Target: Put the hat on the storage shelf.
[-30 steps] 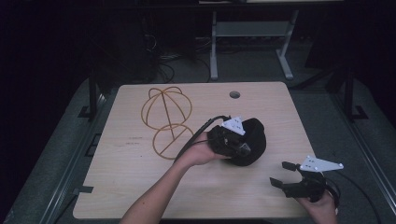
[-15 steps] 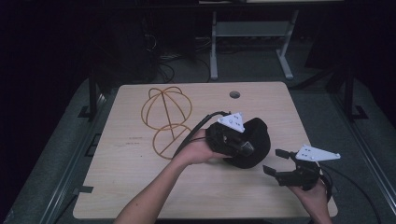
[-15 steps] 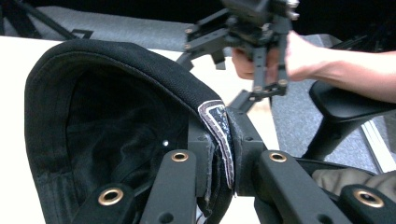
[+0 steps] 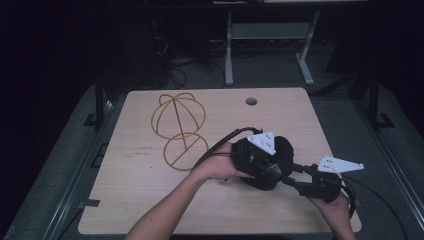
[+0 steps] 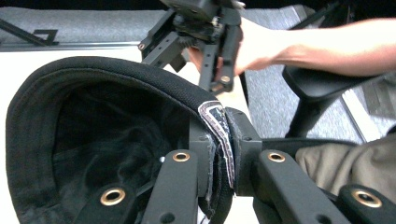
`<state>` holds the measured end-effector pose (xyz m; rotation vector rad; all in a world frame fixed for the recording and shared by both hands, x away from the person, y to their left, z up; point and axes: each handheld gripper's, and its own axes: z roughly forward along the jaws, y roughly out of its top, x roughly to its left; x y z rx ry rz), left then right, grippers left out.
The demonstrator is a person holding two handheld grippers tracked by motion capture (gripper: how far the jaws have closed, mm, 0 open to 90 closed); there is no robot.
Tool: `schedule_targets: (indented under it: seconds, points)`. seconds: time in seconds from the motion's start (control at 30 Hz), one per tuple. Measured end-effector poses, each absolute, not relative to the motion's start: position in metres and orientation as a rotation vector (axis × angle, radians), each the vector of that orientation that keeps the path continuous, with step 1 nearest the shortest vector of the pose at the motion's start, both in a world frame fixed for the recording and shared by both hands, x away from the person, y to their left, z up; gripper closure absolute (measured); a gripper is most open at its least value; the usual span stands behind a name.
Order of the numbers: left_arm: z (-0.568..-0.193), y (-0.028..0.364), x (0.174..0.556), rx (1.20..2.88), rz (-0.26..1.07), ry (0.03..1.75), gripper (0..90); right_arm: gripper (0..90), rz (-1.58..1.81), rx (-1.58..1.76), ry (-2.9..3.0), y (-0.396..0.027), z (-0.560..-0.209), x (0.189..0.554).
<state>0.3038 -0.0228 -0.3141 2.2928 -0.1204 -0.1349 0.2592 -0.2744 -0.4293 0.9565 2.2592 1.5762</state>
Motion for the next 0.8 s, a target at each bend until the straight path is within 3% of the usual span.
schedule_targets:
  seconds: [0.1, 0.2, 0.23, 0.3, 0.8]
  points:
    - [-0.311, -0.025, 0.301, 2.292, -0.128, -0.156, 82.4, 56.9, 1.602, 0.923, 2.257, -0.275, -0.429, 0.259]
    - [-0.310, -0.024, 0.301, 2.295, -0.125, -0.154, 82.4, 76.6, 1.632, 0.887, 2.265, -0.275, -0.427, 0.259]
    - [-0.310, -0.024, 0.301, 2.295, -0.125, -0.154, 82.3, 76.6, 1.632, 0.887, 2.265, -0.275, -0.427, 0.259]
    - [-0.308, -0.019, 0.303, 2.284, -0.125, -0.137, 82.3, 87.6, 1.641, 0.876, 2.259, -0.275, -0.426, 0.257]
    - [-0.312, 0.009, 0.304, 2.256, -0.061, -0.051, 76.1, 89.9, 1.608, 0.872, 2.224, -0.277, -0.411, 0.252]
